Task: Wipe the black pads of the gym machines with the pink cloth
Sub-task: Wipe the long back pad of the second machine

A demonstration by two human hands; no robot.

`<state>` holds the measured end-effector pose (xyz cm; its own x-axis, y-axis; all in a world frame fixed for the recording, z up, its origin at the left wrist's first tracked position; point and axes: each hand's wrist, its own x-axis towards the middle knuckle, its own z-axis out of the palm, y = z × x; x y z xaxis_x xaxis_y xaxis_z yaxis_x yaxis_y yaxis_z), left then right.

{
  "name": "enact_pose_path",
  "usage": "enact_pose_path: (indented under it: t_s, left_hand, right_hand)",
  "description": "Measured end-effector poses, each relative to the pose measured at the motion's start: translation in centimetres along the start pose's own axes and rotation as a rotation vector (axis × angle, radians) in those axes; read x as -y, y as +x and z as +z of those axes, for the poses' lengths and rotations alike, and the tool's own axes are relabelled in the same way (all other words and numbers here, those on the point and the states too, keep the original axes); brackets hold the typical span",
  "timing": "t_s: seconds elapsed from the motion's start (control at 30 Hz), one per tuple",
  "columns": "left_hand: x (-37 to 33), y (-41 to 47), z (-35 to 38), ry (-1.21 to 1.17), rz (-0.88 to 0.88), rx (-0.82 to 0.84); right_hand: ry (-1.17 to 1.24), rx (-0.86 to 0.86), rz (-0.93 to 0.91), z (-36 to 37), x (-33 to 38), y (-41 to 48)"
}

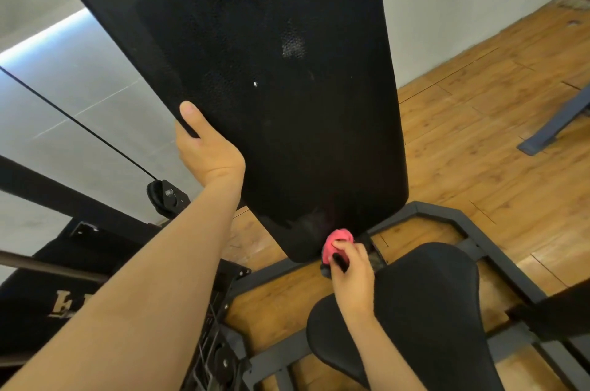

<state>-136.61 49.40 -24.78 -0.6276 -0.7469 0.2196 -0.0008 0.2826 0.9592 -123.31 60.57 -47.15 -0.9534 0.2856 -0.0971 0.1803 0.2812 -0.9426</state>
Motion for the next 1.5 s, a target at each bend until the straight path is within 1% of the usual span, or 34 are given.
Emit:
enact_pose_path:
  t_s: [0.03, 0.07, 0.17, 0.27, 0.37, 0.5, 0.6, 0.67, 0.7, 0.73, 0.83, 0.87, 0.93, 1.03, 1.13, 1.23, 1.3, 1.33, 1.37, 1.43, 1.5]
  left_hand:
    - [0.1, 0.0, 0.0, 0.003, 0.004, 0.0]
    - [0.0, 0.0, 0.0, 0.005, 0.008, 0.002]
    - [-0.1, -0.1, -0.1, 0.006, 0.021, 0.015]
    - [0.0, -0.2, -0.1, -0.002, 0.025, 0.031]
    - [0.1, -0.1, -0.1, -0.003, 0.039, 0.033]
    - [0.3, 0.1, -0.2, -0.005, 0.054, 0.042]
    - [0.4, 0.1, -0.2, -0.019, 0.057, 0.053]
    - [0.5, 0.0, -0.2, -0.027, 0.064, 0.061]
    - [0.5, 0.1, -0.2, -0.027, 0.068, 0.062]
    - [0.4, 0.1, -0.2, -0.024, 0.067, 0.062]
    - [0.5, 0.2, -0.2, -0.027, 0.06, 0.066]
    - [0.4, 0.2, -0.2, -0.027, 0.058, 0.066]
    - [0.4, 0.1, -0.2, -0.025, 0.065, 0.059]
    - [0.5, 0.2, -0.1, -0.03, 0.074, 0.055]
    - [0.6, 0.1, -0.1, -0.033, 0.076, 0.069]
    - [0.6, 0.0, -0.1, -0.04, 0.089, 0.065]
    - [0.9, 0.3, -0.1, -0.045, 0.082, 0.076]
    - [0.9, 0.2, -0.1, -0.04, 0.078, 0.083]
    - [0.8, 0.2, -0.1, -0.034, 0.074, 0.088]
    - [0.6, 0.0, -0.1, -0.033, 0.065, 0.094]
    - [0.6, 0.0, -0.2, -0.031, 0.066, 0.102]
  right_hand:
    - [0.018, -0.018, 0.001, -0.5, 0.2, 0.3]
    - [0.046, -0.072, -0.001, -1.2, 0.6, 0.9]
    - [0.128, -0.316, 0.003, -3.4, 2.4, 4.1]
    - [0.156, -0.419, 0.019, -3.2, 3.3, 5.6]
    - [0.12, -0.41, -0.01, -0.5, 3.1, 3.6]
    - [0.085, -0.307, 0.056, 3.6, 2.0, -0.4]
    - [0.094, -0.186, 0.101, 4.9, 2.1, -2.5]
    - [0.131, -0.105, 0.134, 4.3, 2.3, -2.8]
    - [0.158, -0.107, 0.116, 3.6, 2.7, -2.5]
    - [0.181, -0.152, 0.077, 2.6, 3.4, -1.8]
    - [0.264, -0.372, -0.063, -0.3, 7.2, 1.9]
    - [0.258, -0.402, -0.112, -0.9, 8.5, 3.0]
    - [0.167, -0.409, -0.201, -1.4, 9.8, 4.4]
    - [0.013, -0.342, -0.249, 0.0, 8.0, 3.4]
    - [-0.105, -0.168, -0.183, 2.5, 3.5, 0.0]
    - [-0.088, 0.012, -0.101, 2.7, 1.4, -1.4]
    - [-0.093, 0.088, -0.093, 1.7, 1.6, -0.7]
    - [-0.088, 0.065, -0.102, 0.9, 2.3, -0.3]
    - [-0.069, -0.012, -0.123, 0.0, 3.3, 0.1]
    - [0.03, -0.222, -0.186, -1.9, 6.1, 1.6]
    - [0.113, -0.362, -0.258, -3.4, 8.8, 3.2]
